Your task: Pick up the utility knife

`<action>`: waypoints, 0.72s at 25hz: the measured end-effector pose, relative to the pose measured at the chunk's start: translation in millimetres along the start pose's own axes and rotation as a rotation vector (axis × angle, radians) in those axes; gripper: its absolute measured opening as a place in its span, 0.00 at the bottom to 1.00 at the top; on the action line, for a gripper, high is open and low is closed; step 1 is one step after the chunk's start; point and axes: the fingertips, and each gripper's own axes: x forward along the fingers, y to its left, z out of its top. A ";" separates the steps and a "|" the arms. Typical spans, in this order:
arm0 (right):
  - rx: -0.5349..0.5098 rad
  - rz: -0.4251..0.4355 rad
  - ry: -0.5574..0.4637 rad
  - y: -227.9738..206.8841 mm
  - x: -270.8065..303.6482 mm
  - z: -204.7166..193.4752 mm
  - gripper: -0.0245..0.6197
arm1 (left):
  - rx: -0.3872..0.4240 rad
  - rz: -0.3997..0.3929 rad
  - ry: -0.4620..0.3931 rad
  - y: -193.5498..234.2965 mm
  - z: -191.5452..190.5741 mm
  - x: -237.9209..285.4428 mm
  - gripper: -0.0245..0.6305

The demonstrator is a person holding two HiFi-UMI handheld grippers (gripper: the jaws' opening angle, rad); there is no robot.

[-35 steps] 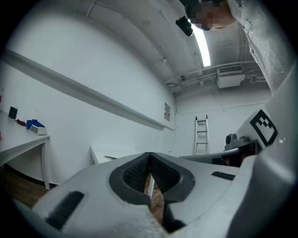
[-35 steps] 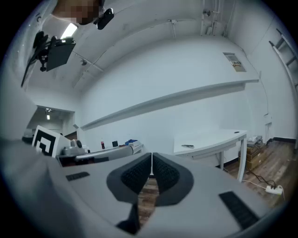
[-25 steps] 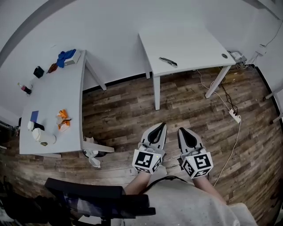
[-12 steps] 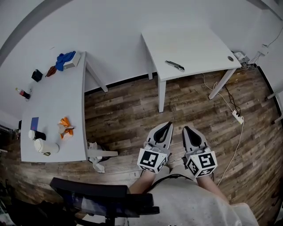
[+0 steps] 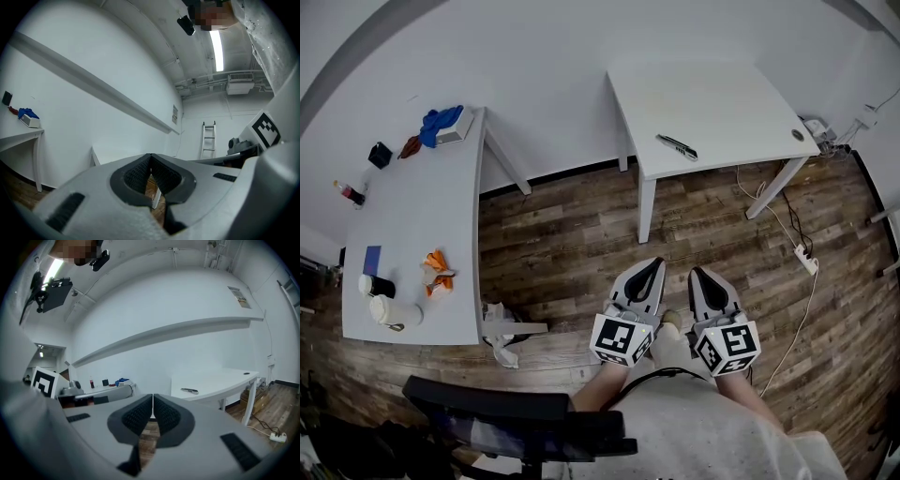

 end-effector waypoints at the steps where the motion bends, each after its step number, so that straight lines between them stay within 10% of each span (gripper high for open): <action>1: 0.002 0.008 -0.003 -3.1 4.4 2.1 0.05 | 0.000 0.008 -0.001 1.9 0.7 5.4 0.05; 18: 0.013 0.139 -0.031 -92.7 92.7 47.1 0.05 | 0.037 0.077 -0.034 28.6 16.8 131.3 0.05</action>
